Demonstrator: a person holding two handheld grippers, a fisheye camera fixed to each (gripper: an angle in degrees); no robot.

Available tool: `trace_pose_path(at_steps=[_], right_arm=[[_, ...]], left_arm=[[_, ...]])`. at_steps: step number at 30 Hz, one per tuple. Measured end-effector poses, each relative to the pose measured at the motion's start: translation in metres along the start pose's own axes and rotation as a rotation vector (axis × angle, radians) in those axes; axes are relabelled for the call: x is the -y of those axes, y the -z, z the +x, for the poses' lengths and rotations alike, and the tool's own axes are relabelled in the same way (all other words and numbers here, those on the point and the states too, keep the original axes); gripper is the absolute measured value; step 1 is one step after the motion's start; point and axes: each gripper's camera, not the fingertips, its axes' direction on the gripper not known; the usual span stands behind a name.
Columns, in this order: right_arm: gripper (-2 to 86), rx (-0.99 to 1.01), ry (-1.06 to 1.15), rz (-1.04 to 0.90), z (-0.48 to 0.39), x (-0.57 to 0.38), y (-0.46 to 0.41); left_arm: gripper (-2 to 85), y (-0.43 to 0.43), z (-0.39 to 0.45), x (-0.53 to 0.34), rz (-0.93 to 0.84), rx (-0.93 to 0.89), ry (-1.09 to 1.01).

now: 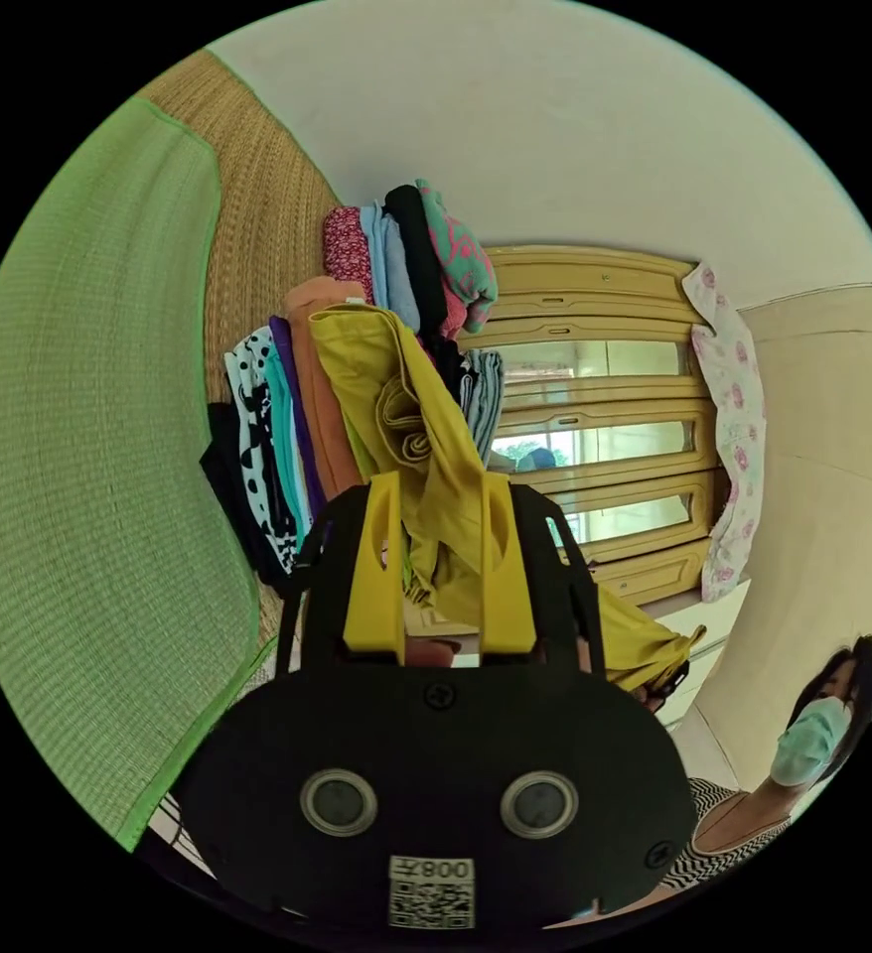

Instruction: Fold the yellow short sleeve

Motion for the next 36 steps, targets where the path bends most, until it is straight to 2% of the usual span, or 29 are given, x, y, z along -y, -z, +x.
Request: trace_pose_path(at_steps=[5, 16, 26, 30, 36], right_arm=[[0.2, -0.023, -0.001, -0.003, 0.010, -0.027, 0.019], [0.3, -0.037, 0.037, 0.041, 0.011, -0.063, 0.057], [0.0, 0.061, 0.184, 0.092, -0.028, -0.069, 0.087], [0.0, 0.129, 0.232, 0.092, -0.047, -0.069, 0.089], [0.0, 0.221, 0.287, 0.196, -0.072, -0.072, 0.109]], left_arm=[[3.0, 0.004, 0.000, -0.019, -0.016, -0.097, -0.071], [1.3, 0.094, 0.039, -0.120, 0.119, -0.297, -0.250], [1.1, 0.234, 0.127, -0.297, 0.381, -0.426, -0.603], [1.1, 0.290, 0.176, -0.389, 0.477, -0.354, -0.789], [1.1, 0.340, 0.234, -0.529, 0.542, -0.266, -1.032]])
